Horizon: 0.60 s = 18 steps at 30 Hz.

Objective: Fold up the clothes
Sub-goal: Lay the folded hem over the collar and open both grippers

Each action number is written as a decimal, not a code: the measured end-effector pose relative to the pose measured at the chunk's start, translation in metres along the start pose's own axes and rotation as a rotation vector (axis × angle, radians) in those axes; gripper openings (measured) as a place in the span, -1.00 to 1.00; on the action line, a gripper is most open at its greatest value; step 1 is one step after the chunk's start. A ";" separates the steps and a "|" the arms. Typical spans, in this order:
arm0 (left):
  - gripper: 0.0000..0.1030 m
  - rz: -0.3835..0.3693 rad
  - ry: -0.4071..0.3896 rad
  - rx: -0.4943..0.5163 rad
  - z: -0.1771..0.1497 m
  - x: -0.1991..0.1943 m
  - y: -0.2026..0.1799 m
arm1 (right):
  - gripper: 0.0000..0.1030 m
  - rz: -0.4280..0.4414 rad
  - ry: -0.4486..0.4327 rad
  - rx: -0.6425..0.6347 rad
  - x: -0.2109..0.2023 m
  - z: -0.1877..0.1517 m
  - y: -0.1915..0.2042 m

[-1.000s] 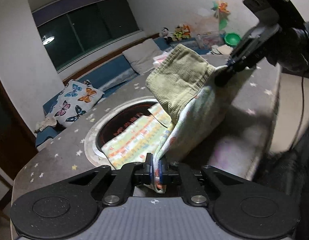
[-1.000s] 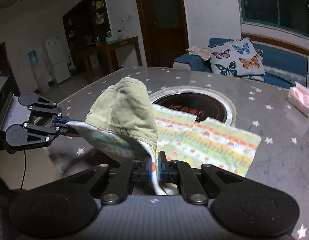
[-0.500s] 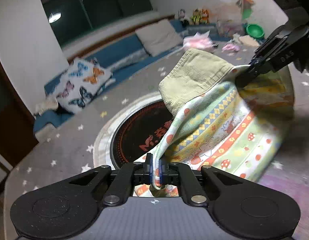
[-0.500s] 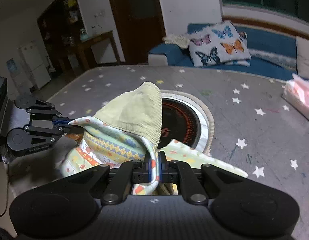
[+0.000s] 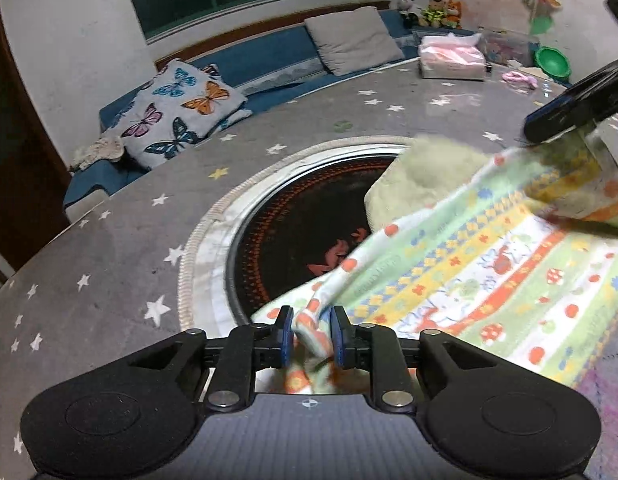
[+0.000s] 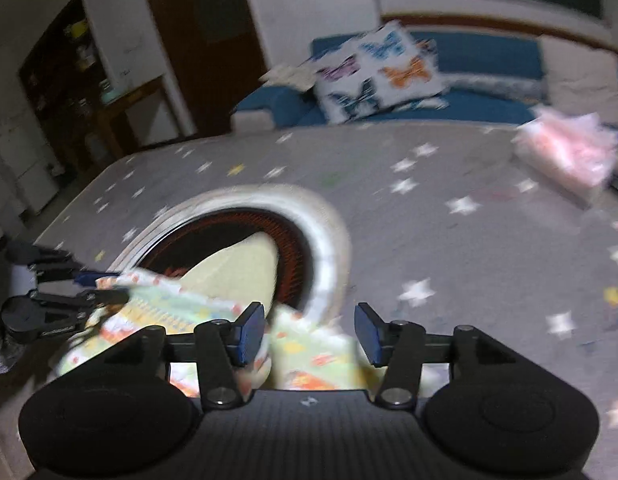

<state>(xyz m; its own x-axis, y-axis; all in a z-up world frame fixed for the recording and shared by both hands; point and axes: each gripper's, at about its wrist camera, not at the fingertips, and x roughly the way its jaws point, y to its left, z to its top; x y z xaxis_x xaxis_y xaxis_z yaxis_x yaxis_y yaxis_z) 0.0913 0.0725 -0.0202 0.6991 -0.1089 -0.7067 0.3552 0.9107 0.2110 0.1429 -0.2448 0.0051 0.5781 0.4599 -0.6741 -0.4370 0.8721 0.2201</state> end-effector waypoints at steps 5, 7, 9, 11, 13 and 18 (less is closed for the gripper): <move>-0.55 0.037 -0.021 -0.032 0.005 -0.004 0.007 | 0.04 -0.050 -0.103 -0.029 -0.037 0.001 0.003; -0.56 0.086 -0.036 -0.043 0.008 -0.005 0.009 | 0.01 -0.030 -0.133 -0.069 -0.049 -0.003 0.016; -0.59 0.101 -0.049 -0.082 0.013 -0.007 0.015 | -0.03 0.029 -0.135 -0.096 -0.053 -0.011 0.032; -0.60 0.100 -0.064 -0.115 0.017 -0.010 0.020 | -0.09 0.064 -0.108 -0.122 -0.044 -0.019 0.044; -0.60 0.072 -0.082 -0.132 0.020 -0.015 0.022 | -0.16 0.073 -0.068 -0.136 -0.030 -0.028 0.051; -0.59 -0.031 -0.091 -0.110 0.018 -0.028 0.006 | -0.42 0.016 0.003 -0.072 0.006 -0.039 0.031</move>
<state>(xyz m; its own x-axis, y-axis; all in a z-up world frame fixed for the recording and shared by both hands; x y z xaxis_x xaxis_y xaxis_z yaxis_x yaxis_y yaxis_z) 0.0851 0.0741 0.0132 0.7442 -0.1692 -0.6462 0.3111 0.9439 0.1111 0.1054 -0.2217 -0.0196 0.5683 0.4734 -0.6730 -0.4953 0.8499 0.1797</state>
